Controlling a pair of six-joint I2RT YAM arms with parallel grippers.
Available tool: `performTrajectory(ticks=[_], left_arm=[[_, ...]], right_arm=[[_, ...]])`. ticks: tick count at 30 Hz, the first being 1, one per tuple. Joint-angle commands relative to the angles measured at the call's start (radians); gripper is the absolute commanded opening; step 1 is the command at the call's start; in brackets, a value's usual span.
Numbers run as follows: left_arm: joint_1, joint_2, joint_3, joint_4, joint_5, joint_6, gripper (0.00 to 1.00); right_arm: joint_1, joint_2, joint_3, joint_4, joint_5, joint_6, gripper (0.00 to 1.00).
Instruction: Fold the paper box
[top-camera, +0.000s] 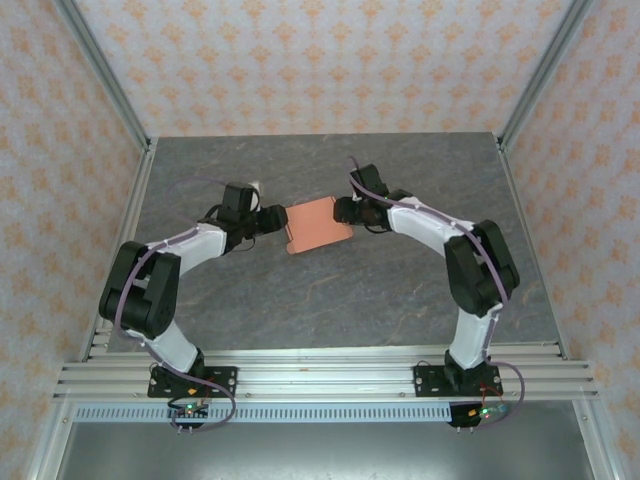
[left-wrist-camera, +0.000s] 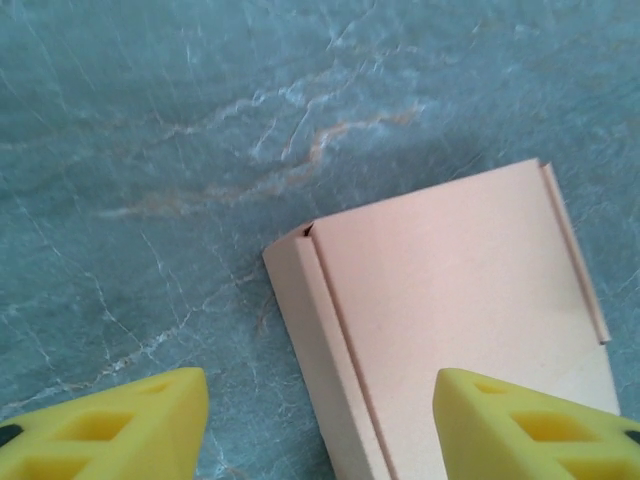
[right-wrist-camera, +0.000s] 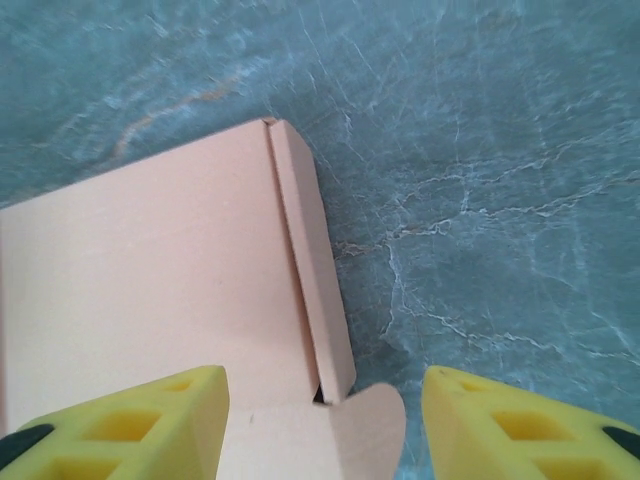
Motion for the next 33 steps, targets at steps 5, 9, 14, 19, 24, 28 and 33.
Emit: performTrajectory(ticks=[5, 9, 14, 19, 24, 28, 33], left_arm=[[0.004, 0.135, 0.225, -0.141, 0.084, 0.154, 0.65], [0.003, 0.254, 0.38, -0.253, 0.111, 0.234, 0.65], [0.004, 0.397, 0.562, -0.384, 0.186, 0.305, 0.65], [-0.001, 0.427, 0.592, -0.382, 0.338, 0.299, 0.64], [-0.004, 0.373, 0.496, -0.336, 0.366, 0.266, 0.63], [-0.013, 0.319, 0.41, -0.267, 0.359, 0.238, 0.63], [-0.013, 0.324, 0.427, -0.291, 0.333, 0.244, 0.63]], right_arm=[[0.054, -0.174, -0.211, 0.053, -0.095, 0.035, 0.56], [0.091, -0.195, -0.291, 0.113, -0.18, 0.081, 0.58], [0.098, -0.209, -0.308, 0.106, -0.153, 0.069, 0.58], [0.098, -0.201, -0.304, 0.08, -0.128, 0.054, 0.58], [0.074, -0.203, -0.312, 0.072, -0.166, 0.054, 0.59], [0.022, -0.211, -0.346, 0.132, -0.27, 0.099, 0.6], [-0.027, -0.198, -0.375, 0.233, -0.358, 0.171, 0.6]])
